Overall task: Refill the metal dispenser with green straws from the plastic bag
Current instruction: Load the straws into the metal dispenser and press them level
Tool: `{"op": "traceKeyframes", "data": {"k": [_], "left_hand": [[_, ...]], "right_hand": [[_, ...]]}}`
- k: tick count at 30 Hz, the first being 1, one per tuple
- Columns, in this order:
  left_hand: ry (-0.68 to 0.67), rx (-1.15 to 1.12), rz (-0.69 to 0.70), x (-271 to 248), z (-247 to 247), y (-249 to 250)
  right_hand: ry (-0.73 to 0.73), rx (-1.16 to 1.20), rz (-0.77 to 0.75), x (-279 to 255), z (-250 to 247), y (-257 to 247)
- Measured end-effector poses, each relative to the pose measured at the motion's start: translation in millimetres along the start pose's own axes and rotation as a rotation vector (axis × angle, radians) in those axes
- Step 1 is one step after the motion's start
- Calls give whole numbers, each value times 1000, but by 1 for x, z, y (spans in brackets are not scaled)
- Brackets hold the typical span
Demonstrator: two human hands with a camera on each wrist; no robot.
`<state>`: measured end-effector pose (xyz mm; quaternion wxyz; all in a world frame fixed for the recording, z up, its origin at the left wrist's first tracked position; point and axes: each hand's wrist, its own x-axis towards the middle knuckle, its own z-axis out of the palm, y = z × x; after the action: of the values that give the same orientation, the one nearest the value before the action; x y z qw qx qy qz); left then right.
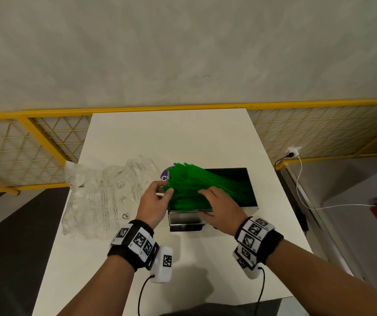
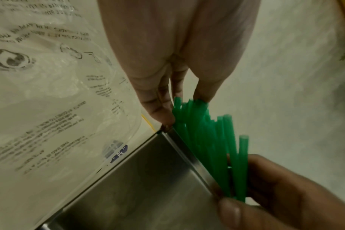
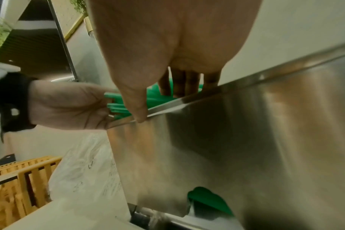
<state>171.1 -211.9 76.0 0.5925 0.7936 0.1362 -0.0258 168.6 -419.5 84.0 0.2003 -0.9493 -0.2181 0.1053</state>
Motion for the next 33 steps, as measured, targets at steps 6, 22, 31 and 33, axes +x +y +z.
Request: {"op": "traceKeyframes", "data": {"k": [6,22,31,33], "left_hand": [[-14,-67,-59,-1,0,6],[-57,-82,-117,-4,1,13],[-103,-120,-17,-11,-6,12],[-55,-126,0,-9,-6,15]], "right_hand": [[-14,-56,63,14,10,-8],[-112,115,150,28,8,-16],[-53,163,110,28,9,-21],[-27,211,120,30,7,-23]]}}
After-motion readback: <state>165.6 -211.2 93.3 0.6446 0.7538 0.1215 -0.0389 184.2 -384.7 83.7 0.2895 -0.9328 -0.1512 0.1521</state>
